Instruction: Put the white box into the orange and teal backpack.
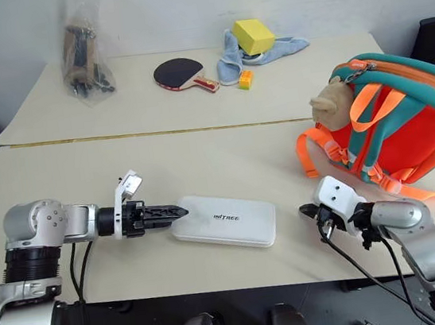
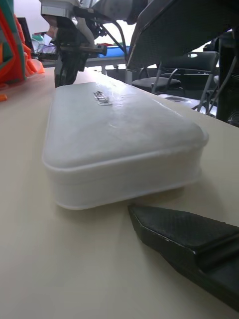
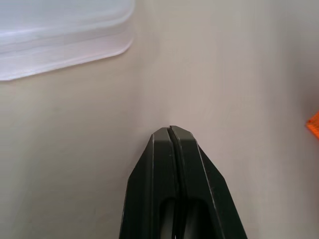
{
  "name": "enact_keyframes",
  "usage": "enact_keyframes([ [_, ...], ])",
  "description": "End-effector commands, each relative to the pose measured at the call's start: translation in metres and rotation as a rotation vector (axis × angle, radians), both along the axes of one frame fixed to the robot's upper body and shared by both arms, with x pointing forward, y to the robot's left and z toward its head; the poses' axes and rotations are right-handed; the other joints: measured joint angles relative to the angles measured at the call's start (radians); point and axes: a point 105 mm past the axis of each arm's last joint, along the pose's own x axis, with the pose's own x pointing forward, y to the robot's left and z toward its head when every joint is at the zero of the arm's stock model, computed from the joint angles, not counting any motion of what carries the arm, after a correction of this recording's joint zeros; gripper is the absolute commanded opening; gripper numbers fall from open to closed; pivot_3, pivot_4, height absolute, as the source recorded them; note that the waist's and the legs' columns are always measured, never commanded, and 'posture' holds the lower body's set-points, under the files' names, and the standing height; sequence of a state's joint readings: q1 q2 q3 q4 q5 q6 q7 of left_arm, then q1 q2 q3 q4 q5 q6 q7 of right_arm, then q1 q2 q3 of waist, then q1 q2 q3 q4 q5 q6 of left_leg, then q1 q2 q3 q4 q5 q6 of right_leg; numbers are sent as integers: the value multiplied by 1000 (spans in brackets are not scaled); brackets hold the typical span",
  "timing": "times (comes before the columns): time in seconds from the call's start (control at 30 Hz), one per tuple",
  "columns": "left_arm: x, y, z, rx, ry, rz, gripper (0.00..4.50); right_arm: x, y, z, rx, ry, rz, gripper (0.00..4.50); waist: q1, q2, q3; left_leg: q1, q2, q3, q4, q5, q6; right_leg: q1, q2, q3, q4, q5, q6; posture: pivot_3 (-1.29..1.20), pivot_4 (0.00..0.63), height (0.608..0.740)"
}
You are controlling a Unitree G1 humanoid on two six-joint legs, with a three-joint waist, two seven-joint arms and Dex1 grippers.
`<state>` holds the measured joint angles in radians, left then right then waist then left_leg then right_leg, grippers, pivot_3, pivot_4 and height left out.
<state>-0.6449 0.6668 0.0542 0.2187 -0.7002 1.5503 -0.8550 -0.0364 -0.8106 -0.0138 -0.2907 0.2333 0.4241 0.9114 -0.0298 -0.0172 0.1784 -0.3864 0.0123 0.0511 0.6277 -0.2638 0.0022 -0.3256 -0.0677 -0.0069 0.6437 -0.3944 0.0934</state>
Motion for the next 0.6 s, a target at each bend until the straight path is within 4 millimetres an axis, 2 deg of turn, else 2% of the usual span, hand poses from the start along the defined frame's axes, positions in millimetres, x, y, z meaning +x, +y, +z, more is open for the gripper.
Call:
enact_keyframes([
  [0.03,-2,6,-8,26,29,8,4476,-11,16,11,33,-3,81,0,1,0,0,0,0,0,0,0,0,0,0,0,0,0,0,0,150,740],
  [0.27,5,-19,-13,23,33,-70,4476,-14,41,8,72,9,140,0,16,0,0,-1,-1,-1,2,0,2,0,-2,-1,0,0,0,0,150,740],
  [0.6,11,-51,-16,10,32,-169,4476,-7,49,3,81,1,127,0,32,0,0,-3,-4,-2,2,0,4,1,-7,-4,-2,0,0,0,150,740],
])
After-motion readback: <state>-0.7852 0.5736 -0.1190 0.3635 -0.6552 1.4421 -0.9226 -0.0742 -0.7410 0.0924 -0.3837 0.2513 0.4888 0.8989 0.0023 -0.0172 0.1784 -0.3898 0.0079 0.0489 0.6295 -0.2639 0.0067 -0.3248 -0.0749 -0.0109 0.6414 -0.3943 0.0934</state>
